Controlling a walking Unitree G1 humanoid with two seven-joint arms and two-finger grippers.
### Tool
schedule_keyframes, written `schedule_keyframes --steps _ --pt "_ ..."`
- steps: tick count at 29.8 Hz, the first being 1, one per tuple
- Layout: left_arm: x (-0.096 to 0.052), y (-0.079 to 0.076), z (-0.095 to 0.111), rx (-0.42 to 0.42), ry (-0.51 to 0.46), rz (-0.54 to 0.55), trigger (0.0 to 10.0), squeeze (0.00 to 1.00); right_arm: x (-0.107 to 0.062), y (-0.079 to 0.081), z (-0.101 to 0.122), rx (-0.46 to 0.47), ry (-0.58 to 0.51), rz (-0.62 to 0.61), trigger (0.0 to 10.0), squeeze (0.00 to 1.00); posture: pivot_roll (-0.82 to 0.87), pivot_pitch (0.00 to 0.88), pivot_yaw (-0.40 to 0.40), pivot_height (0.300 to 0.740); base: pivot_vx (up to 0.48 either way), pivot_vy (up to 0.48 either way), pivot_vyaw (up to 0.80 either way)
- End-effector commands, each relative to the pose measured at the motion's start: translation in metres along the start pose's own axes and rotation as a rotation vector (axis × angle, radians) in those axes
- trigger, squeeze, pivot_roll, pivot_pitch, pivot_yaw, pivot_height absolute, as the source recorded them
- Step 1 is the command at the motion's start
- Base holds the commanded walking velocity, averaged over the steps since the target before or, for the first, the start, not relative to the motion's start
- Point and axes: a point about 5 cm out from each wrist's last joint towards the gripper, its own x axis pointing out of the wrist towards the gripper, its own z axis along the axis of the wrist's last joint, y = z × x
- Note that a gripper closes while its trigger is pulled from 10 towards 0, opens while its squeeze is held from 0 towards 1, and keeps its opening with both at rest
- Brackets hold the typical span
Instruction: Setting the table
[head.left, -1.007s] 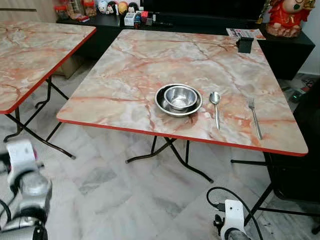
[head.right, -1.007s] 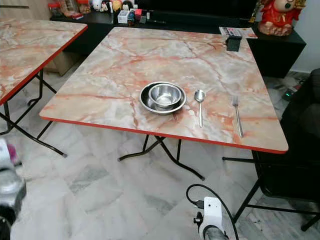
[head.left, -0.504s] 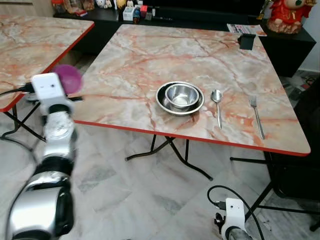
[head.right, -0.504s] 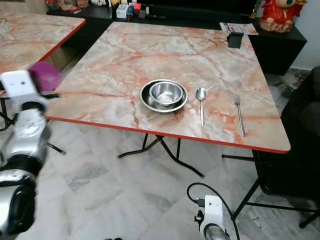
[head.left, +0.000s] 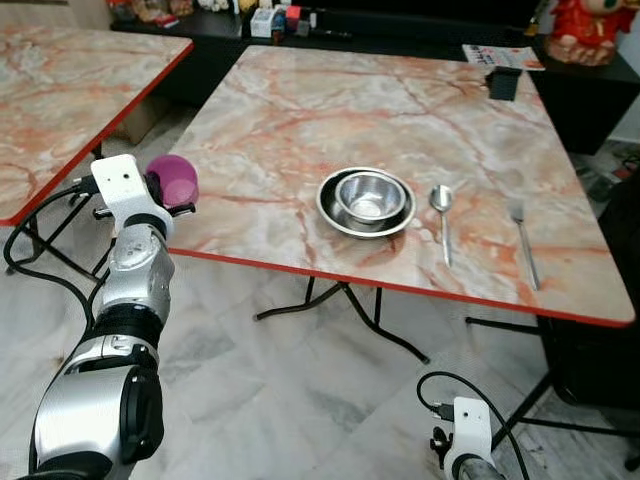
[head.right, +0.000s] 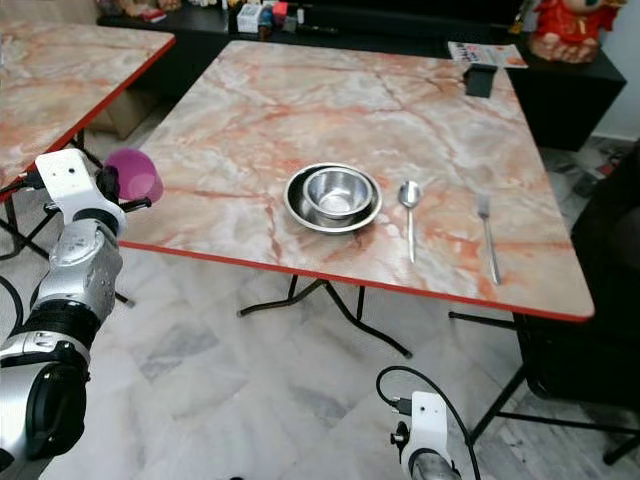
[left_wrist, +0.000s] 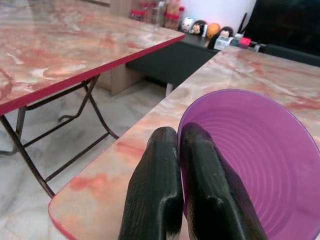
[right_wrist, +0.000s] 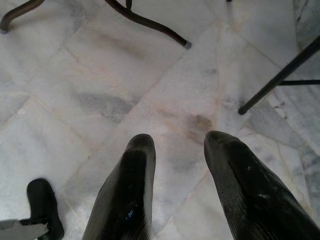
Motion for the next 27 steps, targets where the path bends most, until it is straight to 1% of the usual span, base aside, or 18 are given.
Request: schedule_keyframes --steps 1,9,11,13,14,15,16,18,20,24,26,27 --pt "0.003 -0.005 0.007 -0.009 -0.009 -0.028 10.0 0.00 -0.001 -0.006 -0.003 0.021 -0.001 -0.032 10.0 0.00 0.01 0.125 -0.021 0.740 0.405 0.000 0.00" --pt "0.005 -0.008 0.013 -0.011 -0.016 -0.063 10.0 0.00 -0.001 -0.004 -0.004 0.031 0.002 -0.014 10.0 0.00 0.01 0.127 -0.018 0.740 0.404 0.000 0.00" --pt "0.005 -0.011 0.013 -0.028 -0.008 -0.085 10.0 0.00 -0.001 -0.003 -0.005 0.030 0.006 -0.011 10.0 0.00 0.01 0.127 -0.017 0.740 0.396 0.000 0.00" --pt "0.005 -0.014 0.011 -0.053 0.023 -0.107 10.0 0.00 -0.001 -0.003 -0.006 0.030 0.008 -0.011 10.0 0.00 0.01 0.129 -0.017 0.740 0.313 0.000 0.00" --pt "0.005 -0.015 0.010 -0.064 0.043 -0.122 10.0 0.00 -0.001 -0.003 -0.006 0.031 0.009 -0.011 10.0 0.00 0.01 0.130 -0.016 0.740 0.000 0.000 0.00" --pt "0.005 -0.015 0.010 -0.064 0.043 -0.122 10.0 0.00 -0.001 -0.003 -0.006 0.031 0.009 -0.011 10.0 0.00 0.01 0.130 -0.016 0.740 0.000 0.000 0.00" --pt "0.004 -0.021 0.004 -0.084 0.106 -0.175 10.0 0.00 -0.002 -0.003 -0.007 0.031 0.010 -0.009 10.0 0.00 0.01 0.130 -0.017 0.740 0.000 0.000 0.00" --pt "0.002 -0.028 -0.002 -0.090 0.162 -0.234 10.0 0.00 -0.002 -0.003 -0.007 0.031 0.012 -0.007 10.0 0.00 0.01 0.129 -0.017 0.740 0.000 0.000 0.00" --pt "0.001 -0.030 -0.004 -0.081 0.173 -0.259 10.0 0.00 -0.002 -0.003 -0.008 0.030 0.013 -0.006 10.0 0.00 0.01 0.129 -0.017 0.740 0.000 0.000 0.00" --pt "-0.003 -0.035 -0.011 -0.119 0.234 -0.283 10.0 0.00 -0.003 -0.002 -0.011 0.038 0.015 -0.002 10.0 0.00 0.00 0.131 -0.020 0.740 0.000 0.000 0.00" --pt "-0.002 -0.039 -0.009 -0.108 0.238 -0.285 10.0 0.00 -0.003 -0.003 -0.012 0.036 0.017 -0.001 10.0 0.00 0.00 0.133 -0.026 0.740 0.000 0.000 0.00" --pt "-0.001 -0.043 -0.005 -0.086 0.234 -0.293 10.0 0.00 -0.003 -0.004 -0.012 0.027 0.015 0.002 10.0 0.00 0.01 0.134 -0.030 0.740 0.000 0.000 0.00"
